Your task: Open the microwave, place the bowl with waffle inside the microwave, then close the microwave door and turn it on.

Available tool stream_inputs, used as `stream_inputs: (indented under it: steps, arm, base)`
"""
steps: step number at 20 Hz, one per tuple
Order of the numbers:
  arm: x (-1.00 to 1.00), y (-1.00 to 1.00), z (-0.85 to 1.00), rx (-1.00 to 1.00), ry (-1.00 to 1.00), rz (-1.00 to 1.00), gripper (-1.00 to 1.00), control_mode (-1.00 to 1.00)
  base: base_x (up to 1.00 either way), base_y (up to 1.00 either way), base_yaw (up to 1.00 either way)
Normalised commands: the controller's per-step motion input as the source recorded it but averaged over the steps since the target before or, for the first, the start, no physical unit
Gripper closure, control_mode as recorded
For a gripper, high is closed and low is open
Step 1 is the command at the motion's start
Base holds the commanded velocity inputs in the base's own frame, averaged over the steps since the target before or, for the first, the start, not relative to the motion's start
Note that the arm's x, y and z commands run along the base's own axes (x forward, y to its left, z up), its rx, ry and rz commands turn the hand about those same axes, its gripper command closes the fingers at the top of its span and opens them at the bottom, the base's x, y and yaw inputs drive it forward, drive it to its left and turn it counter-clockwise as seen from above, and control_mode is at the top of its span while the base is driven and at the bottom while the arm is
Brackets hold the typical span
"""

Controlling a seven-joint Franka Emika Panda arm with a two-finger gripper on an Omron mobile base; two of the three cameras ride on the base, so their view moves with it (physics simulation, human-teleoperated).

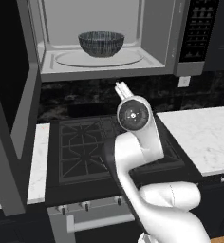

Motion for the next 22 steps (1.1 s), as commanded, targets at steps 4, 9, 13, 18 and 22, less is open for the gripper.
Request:
stream_inputs:
  steps: [4, 9, 13, 18, 22]
  arm:
    - [0.00, -0.02, -0.60, -0.38, 0.00, -0.03, -1.00, -1.00]
    - [-0.23, 0.26, -0.29, -0.33, -0.12, -0.01, 1.00, -1.00]
    - [-0.34, 0.69, -0.05, -0.33, -0.16, 0.00, 1.00, -1.00]
    - [-0.27, 0.87, -0.07, -0.31, -0.21, 0.00, 1.00, -1.00]
    - [-0.02, 0.81, -0.24, -0.30, -0.15, 0.00, 1.00, -1.00]
  base:
    - [0.00, 0.00, 0.00]
    - [0.00, 0.00, 0.00]
    - [0.00, 0.00, 0.00]
    - [0.00, 0.00, 0.00]
    - [0.00, 0.00, 0.00]
